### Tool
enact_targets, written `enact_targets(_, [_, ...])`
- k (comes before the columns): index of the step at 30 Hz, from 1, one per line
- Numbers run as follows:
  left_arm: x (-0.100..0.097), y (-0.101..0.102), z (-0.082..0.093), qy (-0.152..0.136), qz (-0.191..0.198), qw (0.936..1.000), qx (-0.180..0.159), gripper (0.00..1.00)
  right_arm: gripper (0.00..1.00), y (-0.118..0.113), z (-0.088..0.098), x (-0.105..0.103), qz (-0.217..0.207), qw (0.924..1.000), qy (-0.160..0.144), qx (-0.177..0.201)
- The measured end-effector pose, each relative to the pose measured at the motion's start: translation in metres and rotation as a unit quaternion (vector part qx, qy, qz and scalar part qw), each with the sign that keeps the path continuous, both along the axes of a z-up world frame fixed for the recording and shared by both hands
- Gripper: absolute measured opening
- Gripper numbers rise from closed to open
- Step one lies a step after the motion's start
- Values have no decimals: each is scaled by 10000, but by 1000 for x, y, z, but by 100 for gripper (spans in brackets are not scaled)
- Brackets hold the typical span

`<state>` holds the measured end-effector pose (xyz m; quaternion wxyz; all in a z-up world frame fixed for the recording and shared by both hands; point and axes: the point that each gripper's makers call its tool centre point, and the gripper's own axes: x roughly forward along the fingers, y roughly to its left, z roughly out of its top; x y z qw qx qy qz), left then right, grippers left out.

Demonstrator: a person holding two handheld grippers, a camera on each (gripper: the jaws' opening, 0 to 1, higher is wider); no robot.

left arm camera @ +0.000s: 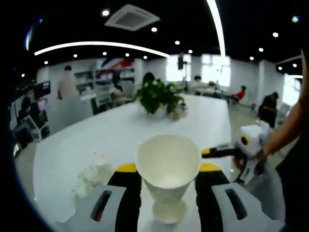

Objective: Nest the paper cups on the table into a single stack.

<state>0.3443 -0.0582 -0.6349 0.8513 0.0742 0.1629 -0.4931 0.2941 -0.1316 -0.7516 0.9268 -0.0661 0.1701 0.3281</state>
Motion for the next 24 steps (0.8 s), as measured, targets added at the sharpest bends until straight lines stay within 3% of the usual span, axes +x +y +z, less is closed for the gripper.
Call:
enact_targets(15, [-6, -2, -8, 26, -11, 10000, 5, 43, 100, 1, 0, 0, 12, 10000, 15, 29])
enact_targets(24, [-7, 0, -26, 27, 65, 10000, -12, 43, 100, 1, 0, 0, 12, 10000, 19, 45])
